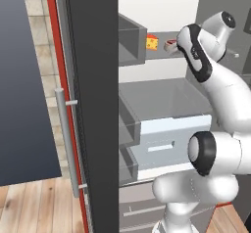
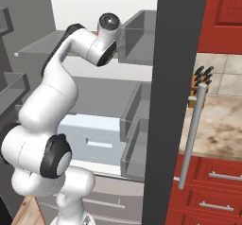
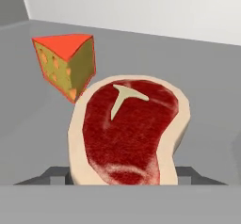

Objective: Take the cheese, steak, and lemon wedge from the fridge and place them on the plate on the dining counter to create an appetizer plate.

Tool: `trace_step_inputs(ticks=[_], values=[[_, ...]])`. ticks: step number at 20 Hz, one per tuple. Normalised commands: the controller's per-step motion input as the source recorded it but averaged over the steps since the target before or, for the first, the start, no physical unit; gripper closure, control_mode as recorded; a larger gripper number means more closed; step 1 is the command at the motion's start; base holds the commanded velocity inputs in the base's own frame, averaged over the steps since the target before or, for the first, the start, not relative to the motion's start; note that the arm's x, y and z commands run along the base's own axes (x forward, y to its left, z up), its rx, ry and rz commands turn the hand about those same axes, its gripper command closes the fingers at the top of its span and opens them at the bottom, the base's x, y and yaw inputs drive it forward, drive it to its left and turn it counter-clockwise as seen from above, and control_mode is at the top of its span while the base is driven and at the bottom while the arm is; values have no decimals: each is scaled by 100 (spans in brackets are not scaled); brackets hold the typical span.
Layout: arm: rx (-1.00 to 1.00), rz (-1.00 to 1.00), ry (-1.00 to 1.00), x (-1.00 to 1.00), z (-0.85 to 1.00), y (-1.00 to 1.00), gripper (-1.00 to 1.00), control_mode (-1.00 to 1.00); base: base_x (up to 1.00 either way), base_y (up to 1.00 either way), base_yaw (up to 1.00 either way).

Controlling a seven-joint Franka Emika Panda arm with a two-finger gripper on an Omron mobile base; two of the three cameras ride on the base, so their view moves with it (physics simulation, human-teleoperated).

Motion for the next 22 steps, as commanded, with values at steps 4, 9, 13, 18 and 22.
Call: trace_step_inputs(ticks=[4, 9, 13, 18, 22], values=[[0, -10, -9, -100, 0, 13, 100, -100, 0, 0, 0], [0, -12, -10, -100, 4, 0, 100, -100, 0, 0, 0], [0, -12, -5, -100, 15, 0, 100, -100, 0, 0, 0], [0, -5, 0, -40, 7, -1, 100, 100, -60, -5, -8], [0, 0, 0, 0, 0, 0, 100, 100, -100, -18, -15]])
